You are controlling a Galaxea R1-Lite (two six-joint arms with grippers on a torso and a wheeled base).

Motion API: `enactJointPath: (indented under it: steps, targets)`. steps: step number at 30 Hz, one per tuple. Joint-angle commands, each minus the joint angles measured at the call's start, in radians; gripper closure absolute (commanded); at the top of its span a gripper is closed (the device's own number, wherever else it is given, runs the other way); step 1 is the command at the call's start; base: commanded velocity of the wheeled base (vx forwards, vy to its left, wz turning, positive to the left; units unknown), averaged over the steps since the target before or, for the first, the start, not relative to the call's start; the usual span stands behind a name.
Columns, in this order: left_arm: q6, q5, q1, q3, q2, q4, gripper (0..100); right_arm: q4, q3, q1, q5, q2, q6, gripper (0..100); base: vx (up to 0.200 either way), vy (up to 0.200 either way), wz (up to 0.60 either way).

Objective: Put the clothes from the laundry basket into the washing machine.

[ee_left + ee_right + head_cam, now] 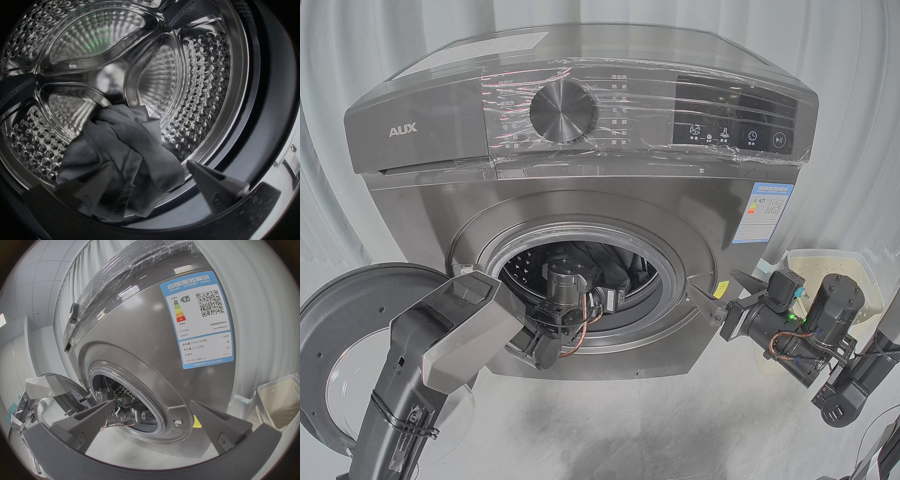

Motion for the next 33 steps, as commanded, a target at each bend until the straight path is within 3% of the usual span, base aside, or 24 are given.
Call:
enactJointPath:
  steps: [1, 11, 16, 20, 31, 32, 33]
  targets:
    - [0.020, -0.001, 0.025, -0.065, 0.076, 0.007, 100, -0.001, 0.000, 0.000, 0.000, 0.000, 0.001, 0, 0.000, 0.000, 0.00]
    - [0.015, 0.010, 0.029, -0.117, 0.087, 0.024, 100, -0.002, -0.002, 0.004, 0.000, 0.005, 0.001, 0, 0.000, 0.000, 0.00]
    - [0.009, 0.088, 0.063, -0.336, 0.168, 0.034, 100, -0.002, 0.000, 0.004, 0.000, 0.003, 0.001, 0, 0.000, 0.000, 0.00]
    - [0.006, 0.099, 0.080, -0.433, 0.196, 0.036, 100, -0.002, 0.000, 0.004, 0.000, 0.003, 0.001, 0, 0.000, 0.000, 0.00]
    - [0.006, 0.104, 0.080, -0.436, 0.204, 0.036, 100, -0.002, 0.000, 0.004, 0.000, 0.005, 0.001, 0, 0.000, 0.000, 0.00]
    - [0.006, 0.104, 0.078, -0.434, 0.204, 0.036, 0, -0.001, 0.000, 0.005, 0.000, 0.005, 0.001, 0, 0.000, 0.000, 0.00]
    - [0.008, 0.104, 0.078, -0.434, 0.207, 0.036, 0, -0.002, 0.000, 0.004, 0.000, 0.005, 0.003, 0, 0.000, 0.000, 0.00]
